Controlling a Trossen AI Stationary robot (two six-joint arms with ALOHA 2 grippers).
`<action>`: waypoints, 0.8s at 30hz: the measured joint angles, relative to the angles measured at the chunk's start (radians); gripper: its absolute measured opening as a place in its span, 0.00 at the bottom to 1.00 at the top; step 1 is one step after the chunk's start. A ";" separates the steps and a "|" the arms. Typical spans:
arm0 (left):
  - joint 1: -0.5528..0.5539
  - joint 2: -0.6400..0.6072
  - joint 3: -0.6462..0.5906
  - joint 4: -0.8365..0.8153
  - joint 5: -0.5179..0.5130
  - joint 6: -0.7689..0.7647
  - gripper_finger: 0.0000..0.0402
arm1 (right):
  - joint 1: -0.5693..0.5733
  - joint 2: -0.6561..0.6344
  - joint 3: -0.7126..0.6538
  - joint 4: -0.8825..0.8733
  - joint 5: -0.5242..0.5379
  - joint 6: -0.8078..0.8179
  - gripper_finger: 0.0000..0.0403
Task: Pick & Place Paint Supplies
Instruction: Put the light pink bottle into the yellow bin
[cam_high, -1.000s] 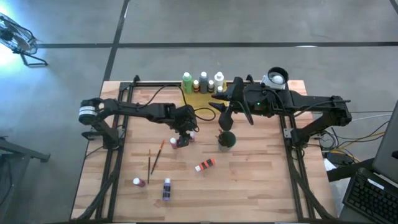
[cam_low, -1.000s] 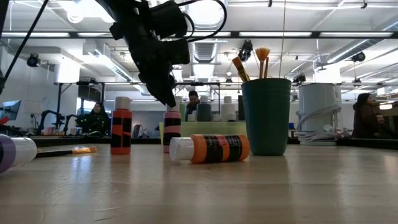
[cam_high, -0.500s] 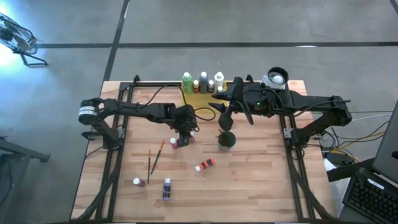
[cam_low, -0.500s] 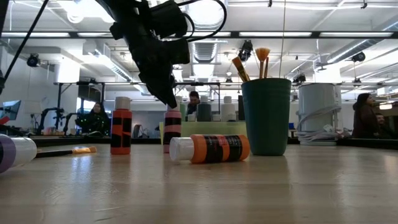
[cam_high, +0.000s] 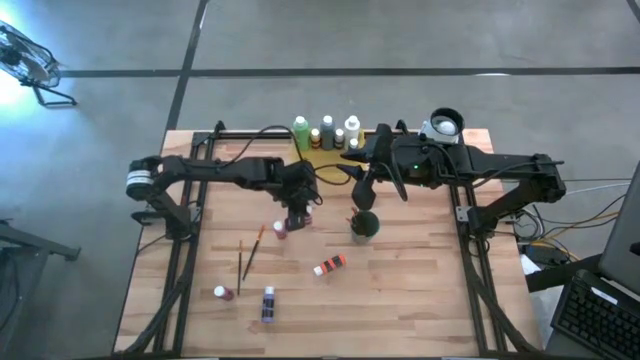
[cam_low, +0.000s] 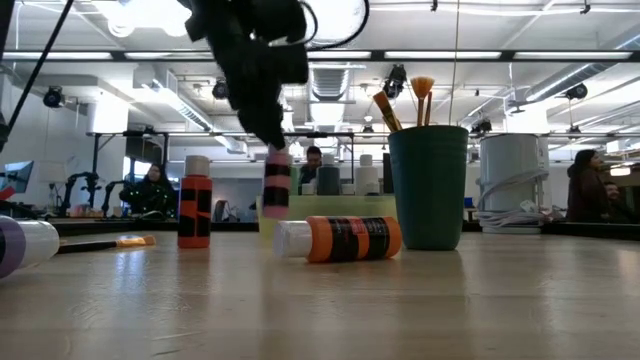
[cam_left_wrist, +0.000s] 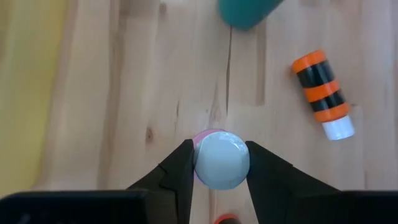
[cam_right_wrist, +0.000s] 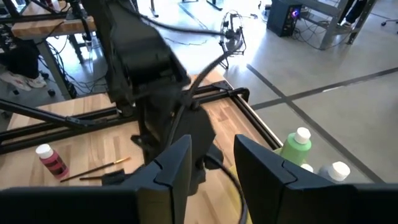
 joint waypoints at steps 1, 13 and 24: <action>0.002 0.000 0.025 -0.018 0.001 0.006 0.30 | 0.000 -0.001 0.000 -0.003 0.000 0.000 0.29; 0.144 -0.001 0.286 -0.154 -0.116 0.079 0.30 | -0.008 -0.132 0.000 -0.320 0.234 0.284 0.35; 0.456 0.012 0.288 -0.097 -0.067 0.079 0.30 | -0.050 -0.204 0.000 -0.427 0.248 0.319 0.32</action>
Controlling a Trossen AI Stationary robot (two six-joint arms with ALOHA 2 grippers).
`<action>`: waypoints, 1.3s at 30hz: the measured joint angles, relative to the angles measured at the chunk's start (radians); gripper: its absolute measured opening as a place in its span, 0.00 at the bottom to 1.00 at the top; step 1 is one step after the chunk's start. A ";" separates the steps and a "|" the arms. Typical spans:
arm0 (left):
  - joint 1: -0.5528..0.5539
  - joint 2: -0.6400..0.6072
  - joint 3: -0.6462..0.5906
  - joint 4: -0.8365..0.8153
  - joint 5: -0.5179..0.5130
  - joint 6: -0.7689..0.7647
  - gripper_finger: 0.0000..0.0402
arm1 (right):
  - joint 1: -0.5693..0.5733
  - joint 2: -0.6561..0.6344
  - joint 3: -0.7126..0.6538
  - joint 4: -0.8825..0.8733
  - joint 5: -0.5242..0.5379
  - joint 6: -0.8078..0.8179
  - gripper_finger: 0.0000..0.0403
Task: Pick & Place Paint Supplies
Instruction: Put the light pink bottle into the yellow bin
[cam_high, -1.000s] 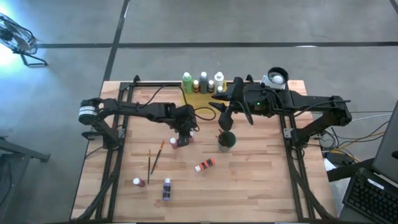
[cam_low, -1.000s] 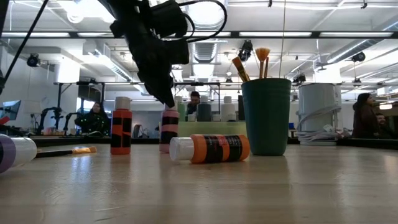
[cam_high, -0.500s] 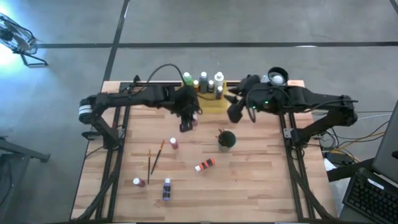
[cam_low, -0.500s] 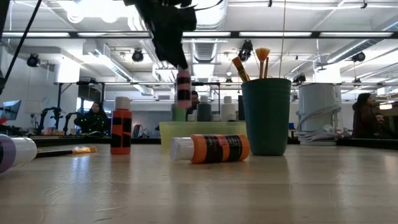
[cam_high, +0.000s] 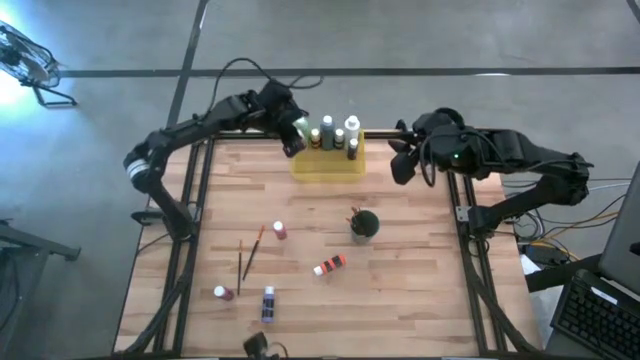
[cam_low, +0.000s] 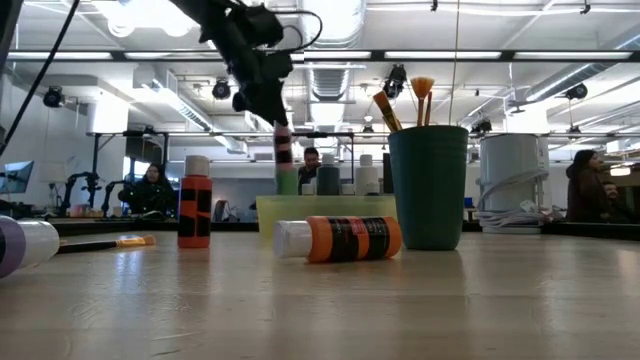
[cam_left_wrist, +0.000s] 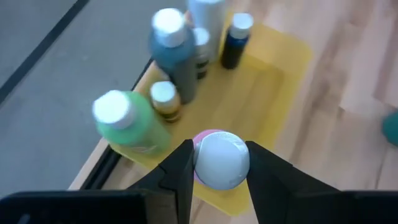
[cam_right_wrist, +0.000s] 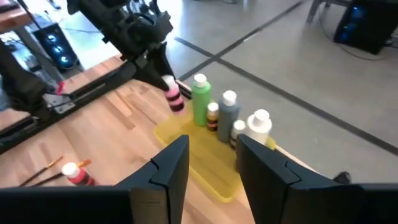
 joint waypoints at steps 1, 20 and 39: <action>0.015 0.006 0.000 0.004 0.008 0.000 0.30 | -0.007 -0.001 0.000 -0.006 0.000 -0.001 0.31; 0.038 0.074 -0.187 0.190 -0.020 0.022 0.30 | -0.056 0.001 -0.001 -0.021 -0.004 -0.023 0.38; 0.039 0.066 -0.297 0.390 -0.096 -0.072 0.30 | -0.066 0.002 -0.002 -0.017 0.015 -0.030 0.30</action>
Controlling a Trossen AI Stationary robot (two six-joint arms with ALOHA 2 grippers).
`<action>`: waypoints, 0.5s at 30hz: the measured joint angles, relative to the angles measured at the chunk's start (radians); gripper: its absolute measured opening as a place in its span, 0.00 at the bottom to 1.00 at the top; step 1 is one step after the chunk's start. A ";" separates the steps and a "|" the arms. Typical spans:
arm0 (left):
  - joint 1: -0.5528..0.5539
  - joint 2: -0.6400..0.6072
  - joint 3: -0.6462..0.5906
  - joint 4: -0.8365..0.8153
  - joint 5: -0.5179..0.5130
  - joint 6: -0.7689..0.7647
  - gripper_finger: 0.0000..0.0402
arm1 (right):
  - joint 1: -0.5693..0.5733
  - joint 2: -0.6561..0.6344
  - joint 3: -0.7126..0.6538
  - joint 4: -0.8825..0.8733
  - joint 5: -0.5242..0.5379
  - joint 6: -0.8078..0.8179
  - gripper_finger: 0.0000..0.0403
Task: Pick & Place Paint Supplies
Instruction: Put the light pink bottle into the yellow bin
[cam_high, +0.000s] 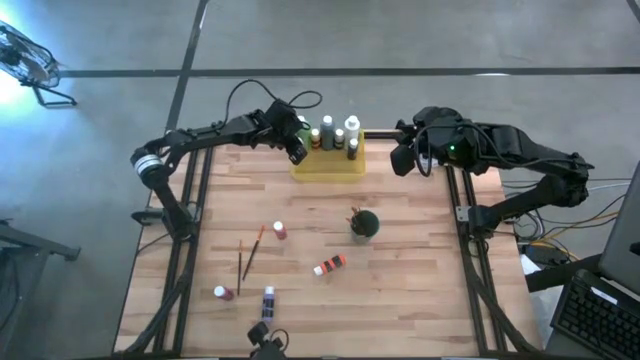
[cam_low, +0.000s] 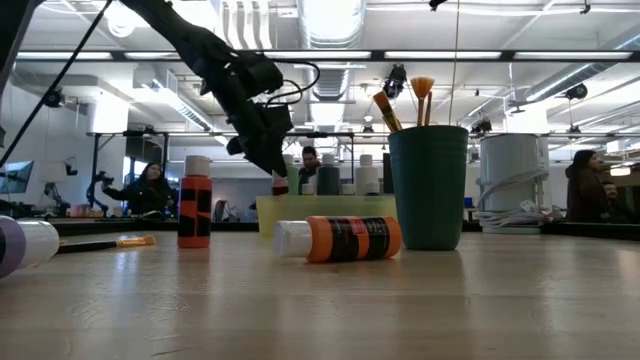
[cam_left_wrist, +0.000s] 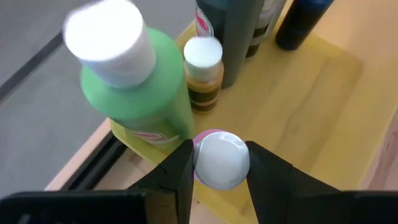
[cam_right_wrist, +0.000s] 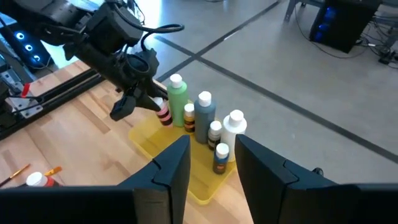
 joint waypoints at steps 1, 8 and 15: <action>0.000 0.006 0.000 -0.001 0.008 -0.005 0.30 | 0.000 0.000 0.000 0.000 0.000 -0.002 0.30; 0.005 0.061 0.013 -0.008 0.021 -0.010 0.30 | 0.000 0.000 0.000 0.000 0.000 -0.008 0.34; 0.018 0.093 0.072 -0.061 0.025 -0.010 0.30 | -0.001 0.000 0.000 0.000 0.000 -0.008 0.38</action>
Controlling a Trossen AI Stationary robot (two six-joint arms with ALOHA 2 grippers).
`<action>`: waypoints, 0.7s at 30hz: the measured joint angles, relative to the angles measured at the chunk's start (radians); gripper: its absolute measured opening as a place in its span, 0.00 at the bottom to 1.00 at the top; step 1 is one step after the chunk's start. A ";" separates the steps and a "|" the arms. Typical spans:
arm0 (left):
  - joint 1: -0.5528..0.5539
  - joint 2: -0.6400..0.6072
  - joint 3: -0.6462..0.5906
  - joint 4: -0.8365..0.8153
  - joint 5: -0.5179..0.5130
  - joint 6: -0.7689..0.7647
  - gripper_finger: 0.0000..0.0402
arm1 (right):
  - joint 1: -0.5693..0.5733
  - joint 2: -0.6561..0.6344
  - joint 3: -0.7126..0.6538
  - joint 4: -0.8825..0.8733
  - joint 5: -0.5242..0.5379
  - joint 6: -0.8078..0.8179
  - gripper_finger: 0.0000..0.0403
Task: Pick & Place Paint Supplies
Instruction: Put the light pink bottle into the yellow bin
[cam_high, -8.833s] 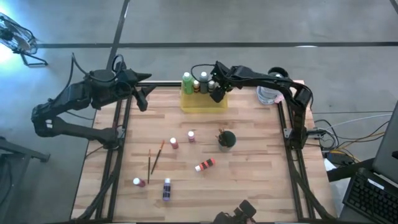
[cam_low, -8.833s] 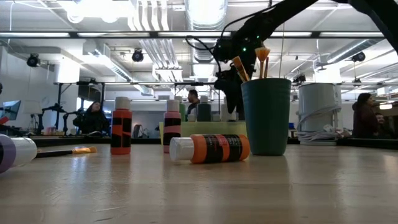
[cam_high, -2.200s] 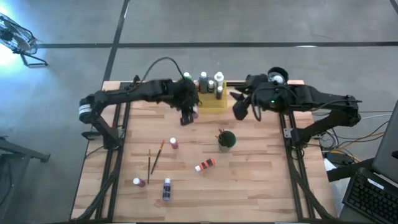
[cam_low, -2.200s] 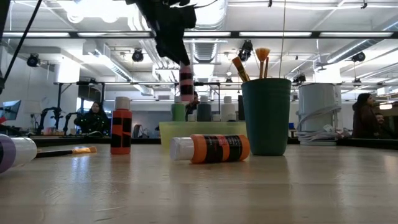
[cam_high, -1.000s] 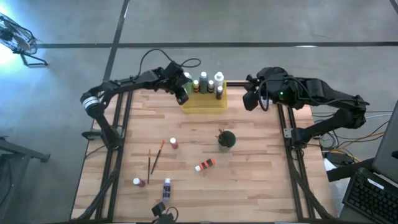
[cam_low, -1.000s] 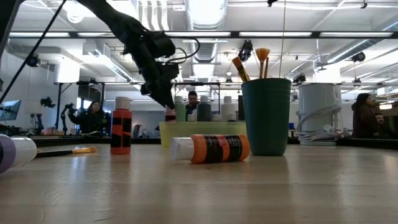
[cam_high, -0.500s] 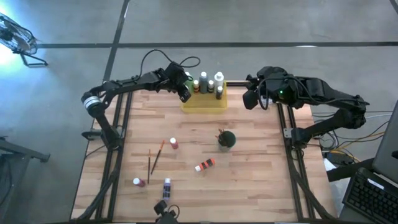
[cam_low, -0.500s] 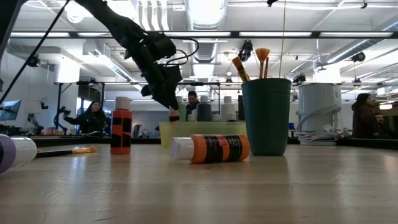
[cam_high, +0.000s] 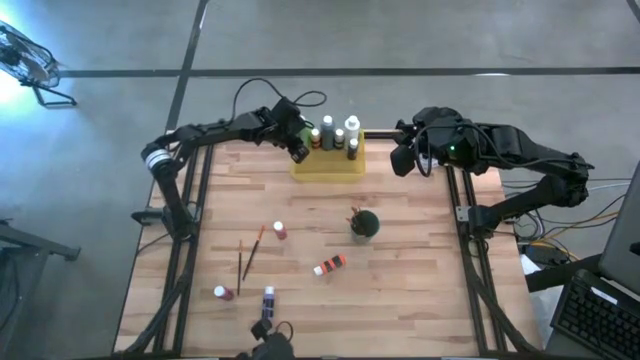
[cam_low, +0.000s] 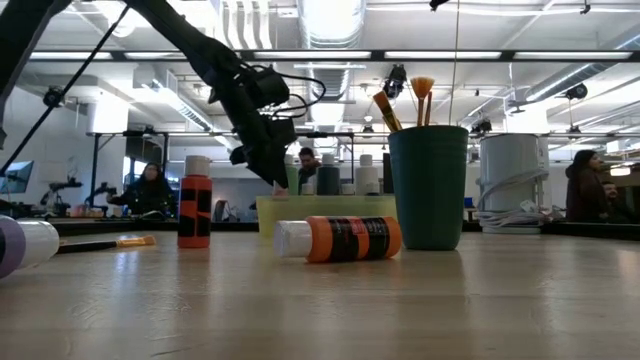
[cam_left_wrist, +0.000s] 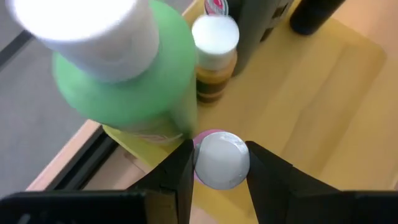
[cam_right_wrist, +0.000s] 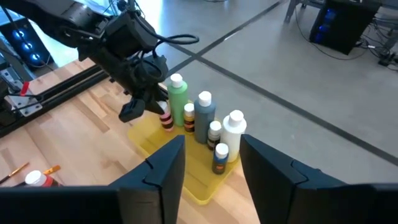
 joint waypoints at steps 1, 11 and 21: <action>0.000 0.007 0.004 -0.009 0.001 0.001 0.30 | 0.000 0.000 0.000 0.000 0.000 0.000 0.38; 0.000 0.020 0.013 -0.022 0.006 0.006 0.30 | 0.000 0.000 0.000 0.000 -0.001 -0.002 0.35; 0.000 0.020 0.008 -0.042 0.011 0.007 0.48 | 0.000 0.000 0.000 0.000 -0.003 -0.003 0.30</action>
